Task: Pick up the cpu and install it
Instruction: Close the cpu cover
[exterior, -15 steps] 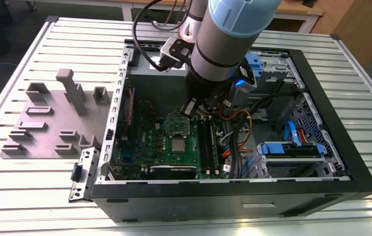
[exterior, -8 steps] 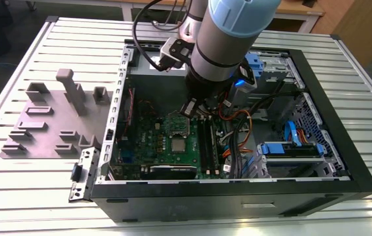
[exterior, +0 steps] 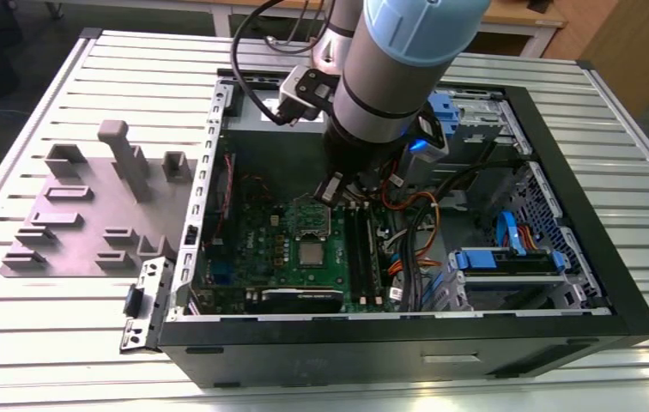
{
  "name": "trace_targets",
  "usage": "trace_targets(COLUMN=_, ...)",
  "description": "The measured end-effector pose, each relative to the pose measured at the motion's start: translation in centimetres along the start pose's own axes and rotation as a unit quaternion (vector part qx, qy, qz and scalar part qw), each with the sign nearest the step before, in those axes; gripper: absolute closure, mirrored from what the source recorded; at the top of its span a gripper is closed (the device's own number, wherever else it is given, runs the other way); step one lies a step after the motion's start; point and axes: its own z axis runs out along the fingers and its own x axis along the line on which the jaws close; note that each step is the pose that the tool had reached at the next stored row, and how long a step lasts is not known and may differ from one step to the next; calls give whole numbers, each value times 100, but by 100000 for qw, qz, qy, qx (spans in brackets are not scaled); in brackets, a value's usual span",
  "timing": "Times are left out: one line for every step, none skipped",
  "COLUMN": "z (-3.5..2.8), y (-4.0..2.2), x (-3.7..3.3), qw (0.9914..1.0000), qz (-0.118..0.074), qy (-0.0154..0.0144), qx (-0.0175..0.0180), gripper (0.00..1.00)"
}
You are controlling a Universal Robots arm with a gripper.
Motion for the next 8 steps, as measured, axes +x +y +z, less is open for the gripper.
trace_targets(z=0, y=0, x=1, qw=100000, qz=1, qy=2, qx=-2, gripper=89)
trace_targets(z=0, y=-1, x=2, qw=100000, qz=1, qy=-4, qx=-2, gripper=89)
trace_targets(z=0, y=-1, x=3, qw=100000, qz=0, qy=-4, qx=-2, gripper=89)
trace_targets(z=-1, y=-2, x=4, qw=100000, qz=1, qy=-1, qx=-1, gripper=89)
trace_targets(z=-1, y=-2, x=5, qw=100000, qz=2, qy=-2, qx=-2, gripper=89)
trace_targets(z=-1, y=-3, x=6, qw=100000, qz=-2, qy=-3, qx=-1, gripper=89)
trace_targets(z=-1, y=-4, x=7, qw=100000, qz=-2, qy=-4, qx=-2, gripper=89)
trace_targets(z=-2, y=-4, x=8, qw=100000, qz=0, qy=-3, qx=-1, gripper=89)
